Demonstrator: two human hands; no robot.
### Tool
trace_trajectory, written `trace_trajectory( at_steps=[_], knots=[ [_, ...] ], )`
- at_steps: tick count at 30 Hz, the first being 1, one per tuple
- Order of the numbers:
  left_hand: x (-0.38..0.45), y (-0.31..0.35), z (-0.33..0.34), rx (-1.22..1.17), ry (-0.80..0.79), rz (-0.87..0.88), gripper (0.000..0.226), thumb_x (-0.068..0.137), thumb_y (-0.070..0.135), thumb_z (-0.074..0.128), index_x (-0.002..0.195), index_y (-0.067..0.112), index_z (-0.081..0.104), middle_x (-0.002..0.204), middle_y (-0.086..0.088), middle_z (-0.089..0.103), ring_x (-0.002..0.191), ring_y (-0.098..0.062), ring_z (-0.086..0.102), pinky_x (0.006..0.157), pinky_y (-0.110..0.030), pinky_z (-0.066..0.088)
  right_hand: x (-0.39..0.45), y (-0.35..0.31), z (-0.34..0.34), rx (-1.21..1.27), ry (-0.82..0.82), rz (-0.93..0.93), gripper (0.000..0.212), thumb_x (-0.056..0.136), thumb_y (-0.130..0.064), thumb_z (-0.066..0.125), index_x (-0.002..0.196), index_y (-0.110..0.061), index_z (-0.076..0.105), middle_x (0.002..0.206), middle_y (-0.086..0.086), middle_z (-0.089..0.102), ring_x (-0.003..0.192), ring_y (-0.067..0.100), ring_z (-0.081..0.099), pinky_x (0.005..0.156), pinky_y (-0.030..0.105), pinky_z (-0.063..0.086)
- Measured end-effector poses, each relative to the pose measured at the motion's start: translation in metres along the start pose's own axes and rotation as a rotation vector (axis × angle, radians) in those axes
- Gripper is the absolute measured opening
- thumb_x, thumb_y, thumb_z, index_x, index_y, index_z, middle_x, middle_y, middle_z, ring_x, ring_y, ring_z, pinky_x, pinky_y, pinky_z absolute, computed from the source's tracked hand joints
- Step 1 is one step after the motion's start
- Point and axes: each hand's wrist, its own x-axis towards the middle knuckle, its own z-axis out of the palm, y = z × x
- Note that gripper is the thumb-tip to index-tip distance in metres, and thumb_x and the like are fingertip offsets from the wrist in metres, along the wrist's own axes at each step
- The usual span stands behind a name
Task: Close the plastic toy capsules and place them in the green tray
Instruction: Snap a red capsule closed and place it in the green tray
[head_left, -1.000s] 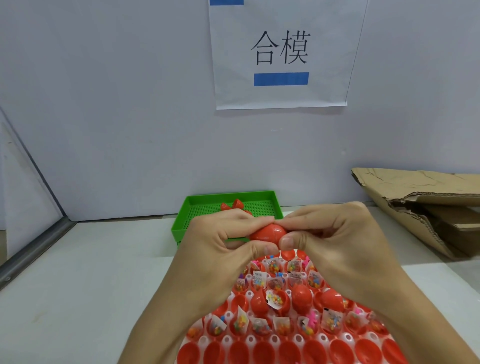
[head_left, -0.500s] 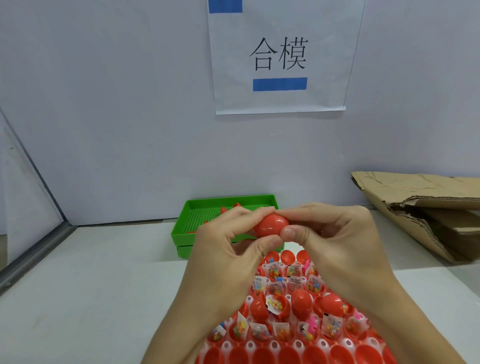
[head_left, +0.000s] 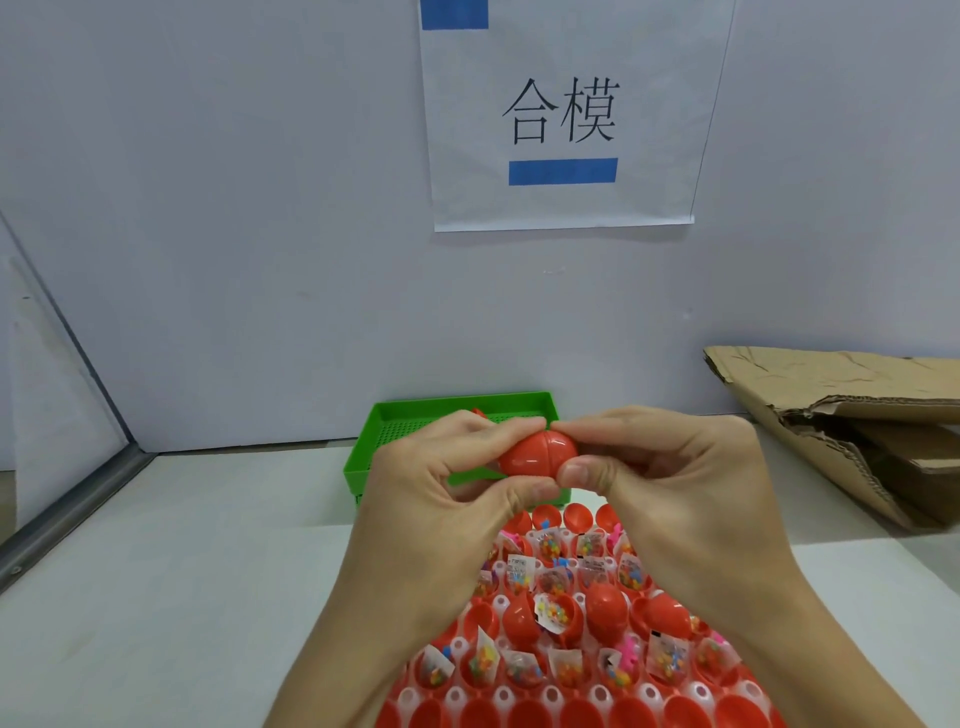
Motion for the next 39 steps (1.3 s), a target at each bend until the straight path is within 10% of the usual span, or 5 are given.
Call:
trace_trajectory(
  at_steps=[24, 34, 39],
  knots=[
    [0.002, 0.008, 0.002, -0.241, 0.061, 0.058, 0.034, 0.057, 0.012, 0.082, 0.089, 0.017, 0.077, 0.098, -0.004, 0.074, 0.1, -0.02, 0.071, 0.08, -0.026, 0.059, 0.002, -0.006, -0.008, 0.094, 0.0, -0.076, 0.032, 0.063, -0.007, 0.08, 0.092, -0.019, 0.076, 0.098, -0.001, 0.07, 0.092, 0.025, 0.073, 0.074, 0.033, 0.062],
    [0.003, 0.01, 0.004, -0.271, 0.099, 0.089, 0.032, 0.061, 0.007, 0.081, 0.091, 0.017, 0.076, 0.09, -0.005, 0.076, 0.094, -0.019, 0.073, 0.075, -0.025, 0.06, 0.002, -0.024, -0.004, 0.125, -0.014, 0.037, 0.029, 0.071, -0.034, 0.087, 0.095, -0.022, 0.075, 0.08, 0.006, 0.077, 0.067, 0.022, 0.074, 0.064, 0.025, 0.06],
    [0.001, 0.012, 0.005, -0.334, 0.059, 0.094, 0.033, 0.065, 0.006, 0.09, 0.093, 0.016, 0.074, 0.095, -0.008, 0.075, 0.099, -0.022, 0.072, 0.081, -0.028, 0.06, 0.003, -0.023, 0.0, 0.182, 0.043, 0.055, 0.024, 0.065, -0.012, 0.079, 0.088, -0.017, 0.074, 0.081, 0.011, 0.075, 0.069, 0.026, 0.074, 0.061, 0.025, 0.059]
  ],
)
